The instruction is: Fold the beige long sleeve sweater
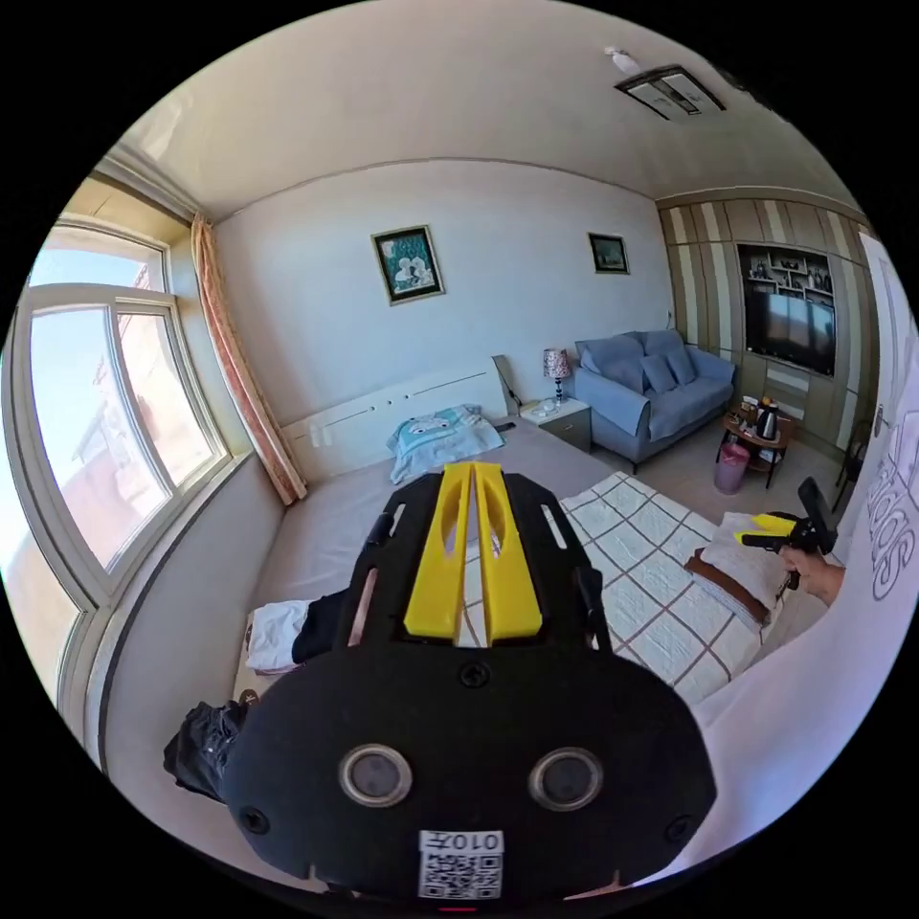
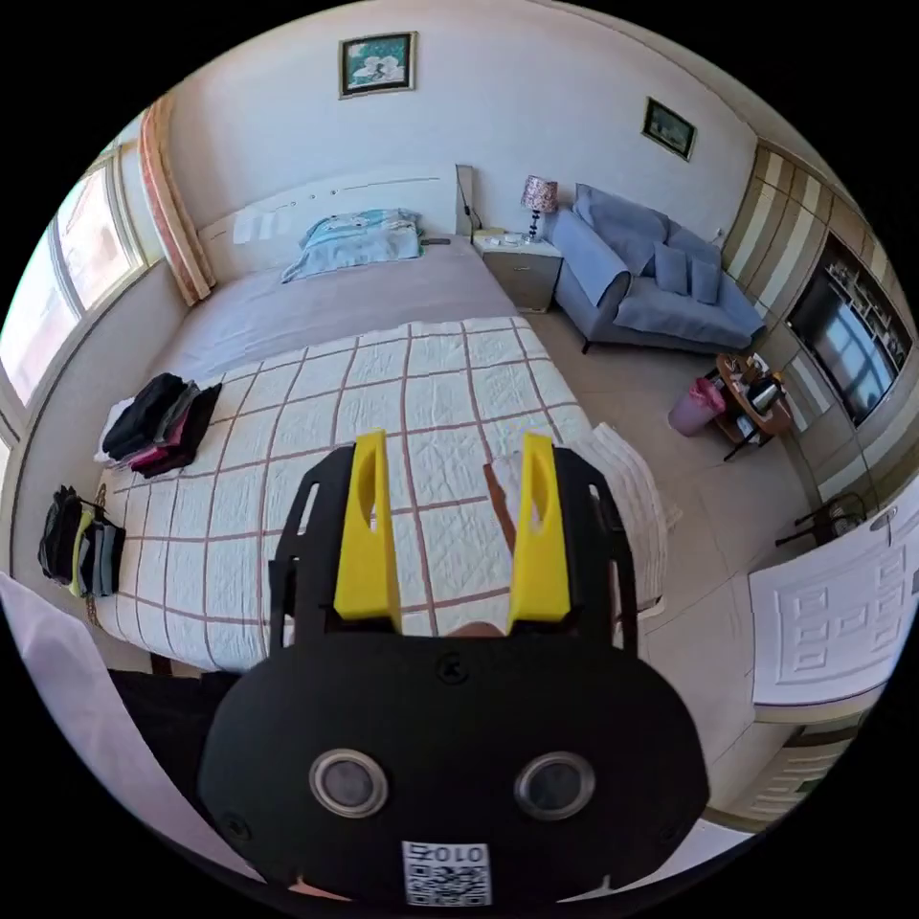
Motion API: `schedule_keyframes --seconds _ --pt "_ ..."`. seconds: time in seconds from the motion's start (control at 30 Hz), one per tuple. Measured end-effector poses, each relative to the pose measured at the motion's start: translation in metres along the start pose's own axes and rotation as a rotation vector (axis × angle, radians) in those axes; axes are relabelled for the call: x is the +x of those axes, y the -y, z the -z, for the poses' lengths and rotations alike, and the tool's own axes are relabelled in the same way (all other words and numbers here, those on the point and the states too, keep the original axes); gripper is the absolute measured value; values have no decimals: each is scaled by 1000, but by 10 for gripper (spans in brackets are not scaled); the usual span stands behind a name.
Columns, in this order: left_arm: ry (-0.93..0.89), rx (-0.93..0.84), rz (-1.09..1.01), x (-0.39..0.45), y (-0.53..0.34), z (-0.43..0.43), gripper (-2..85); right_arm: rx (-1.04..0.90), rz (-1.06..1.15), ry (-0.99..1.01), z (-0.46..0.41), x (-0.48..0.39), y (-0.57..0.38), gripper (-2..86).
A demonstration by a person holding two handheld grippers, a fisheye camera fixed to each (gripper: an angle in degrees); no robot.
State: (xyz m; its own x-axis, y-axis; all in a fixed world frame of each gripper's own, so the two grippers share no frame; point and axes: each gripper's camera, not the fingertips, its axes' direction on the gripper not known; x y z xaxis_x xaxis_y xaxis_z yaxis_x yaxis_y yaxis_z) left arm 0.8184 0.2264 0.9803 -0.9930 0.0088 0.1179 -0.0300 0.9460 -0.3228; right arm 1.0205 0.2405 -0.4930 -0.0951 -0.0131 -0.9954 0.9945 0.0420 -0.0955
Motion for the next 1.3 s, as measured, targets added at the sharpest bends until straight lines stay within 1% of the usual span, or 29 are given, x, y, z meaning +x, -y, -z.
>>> schedule_keyframes --seconds 0.07,0.13,0.2,0.27,0.3,0.33,0.47,0.6,0.7,0.8,0.9,0.97,1.0,1.07,1.1,1.17,1.2,1.27,1.3 --pt "-30 8 46 19 2 -5 28 -121 -21 -7 -28 33 0 163" --pt "-140 -38 119 40 2 -18 39 -202 -3 -43 -50 45 -1 166" --pt "-187 -95 114 58 2 -29 36 -260 40 -83 -71 48 -4 170" --pt "-127 -152 105 75 2 -35 18 -337 117 -135 -95 44 -4 174" --pt "-55 -141 111 83 1 -33 11 -342 139 -154 -98 42 -3 176" --pt "-30 -128 103 89 1 -31 6 -356 192 -187 -105 37 -2 176" --pt "-58 -160 144 90 -1 -34 0 -394 346 -279 -120 22 5 183" --pt "-111 -189 251 84 -14 -47 1 -474 413 -353 -133 24 1 185" --pt "-184 -231 280 82 -21 -67 5 -509 390 -316 -129 40 -6 171" --pt "-223 -254 293 79 -26 -88 16 -547 350 -250 -115 57 -9 132" --pt "-277 -283 308 72 -34 -110 48 -546 226 -137 -85 83 -6 86" --pt "-312 -301 313 67 -41 -123 71 -487 71 -20 -46 116 -7 70" --pt "-337 -308 317 63 -45 -130 84 -456 35 8 -33 125 -9 68" --pt "-383 -311 332 55 -53 -140 100 -296 -47 124 29 152 -19 60" --pt "-418 -307 347 50 -59 -147 110 -255 -53 143 46 156 -22 58" --pt "-479 -315 361 42 -66 -161 125 -108 -34 257 111 165 -37 55" --pt "-530 -323 365 38 -69 -172 137 -70 -19 293 127 164 -41 54" --pt "-613 -340 371 33 -72 -192 154 61 86 458 185 153 -57 52" --pt "-688 -346 369 30 -72 -206 164 91 115 493 199 149 -62 52"
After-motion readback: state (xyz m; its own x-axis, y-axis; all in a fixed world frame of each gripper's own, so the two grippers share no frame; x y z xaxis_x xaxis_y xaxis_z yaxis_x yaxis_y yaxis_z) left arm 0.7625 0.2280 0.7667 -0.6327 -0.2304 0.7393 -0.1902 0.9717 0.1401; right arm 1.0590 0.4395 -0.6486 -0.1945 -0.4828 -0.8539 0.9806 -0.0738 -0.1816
